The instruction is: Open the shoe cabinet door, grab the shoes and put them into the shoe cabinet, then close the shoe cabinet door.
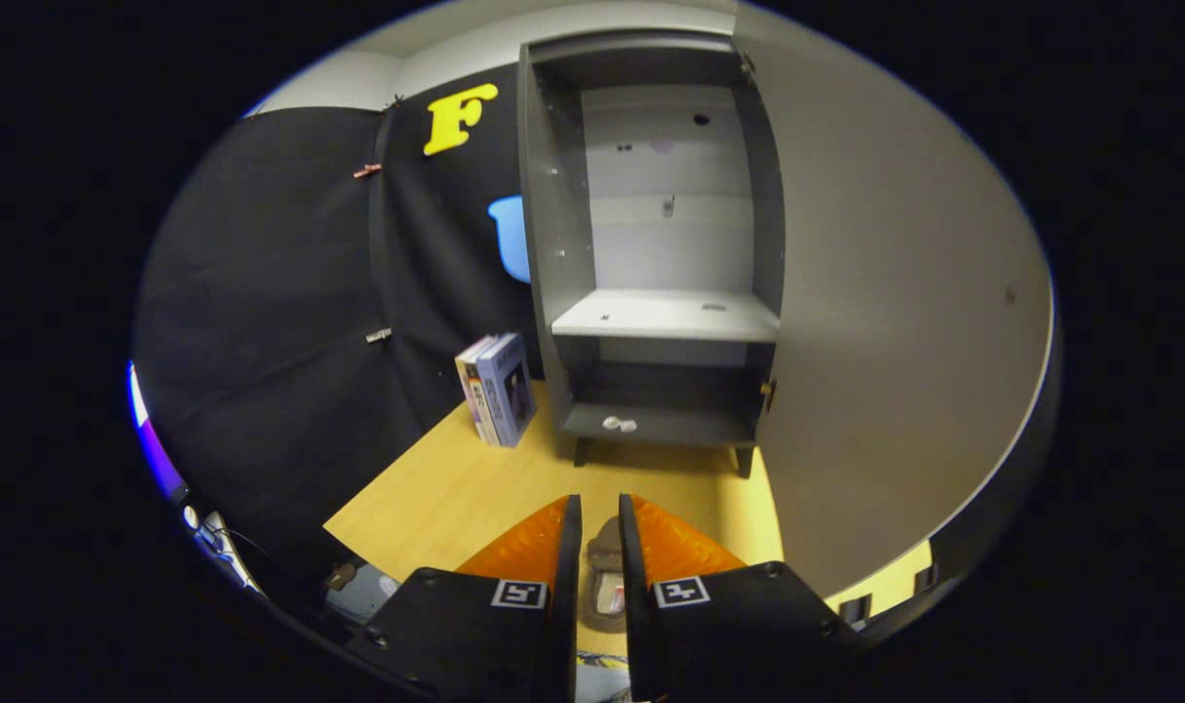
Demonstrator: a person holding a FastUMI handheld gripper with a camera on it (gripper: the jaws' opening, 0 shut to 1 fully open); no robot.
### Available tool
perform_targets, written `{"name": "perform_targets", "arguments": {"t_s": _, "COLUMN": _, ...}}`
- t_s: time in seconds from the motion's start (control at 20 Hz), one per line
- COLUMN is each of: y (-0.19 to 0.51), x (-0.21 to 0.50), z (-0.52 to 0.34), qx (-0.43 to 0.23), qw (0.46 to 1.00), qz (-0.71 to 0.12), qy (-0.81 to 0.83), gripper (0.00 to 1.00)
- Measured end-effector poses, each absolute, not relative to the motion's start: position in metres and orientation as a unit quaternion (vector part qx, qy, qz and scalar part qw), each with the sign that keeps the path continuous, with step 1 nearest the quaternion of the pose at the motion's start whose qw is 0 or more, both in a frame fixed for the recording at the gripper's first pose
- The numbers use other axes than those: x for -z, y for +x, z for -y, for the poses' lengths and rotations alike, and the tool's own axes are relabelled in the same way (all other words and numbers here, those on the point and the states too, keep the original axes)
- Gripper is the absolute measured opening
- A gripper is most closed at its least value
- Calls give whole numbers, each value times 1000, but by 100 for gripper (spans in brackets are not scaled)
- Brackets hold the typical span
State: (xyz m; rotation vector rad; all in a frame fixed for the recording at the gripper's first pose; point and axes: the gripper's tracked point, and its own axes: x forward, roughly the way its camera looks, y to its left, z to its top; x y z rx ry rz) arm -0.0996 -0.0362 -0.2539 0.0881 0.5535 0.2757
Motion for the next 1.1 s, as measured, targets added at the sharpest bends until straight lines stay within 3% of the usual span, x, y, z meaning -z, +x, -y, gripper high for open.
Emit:
{"name": "perform_targets", "arguments": {"t_s": 0.55, "y": -95, "x": 445, "z": 17, "qx": -111, "qw": 891, "qz": -439, "qy": 32, "gripper": 25}}
{"name": "perform_targets", "arguments": {"t_s": 1.1, "y": -84, "x": 529, "z": -3, "qx": -98, "qw": 862, "qz": -496, "qy": 31, "gripper": 23}}
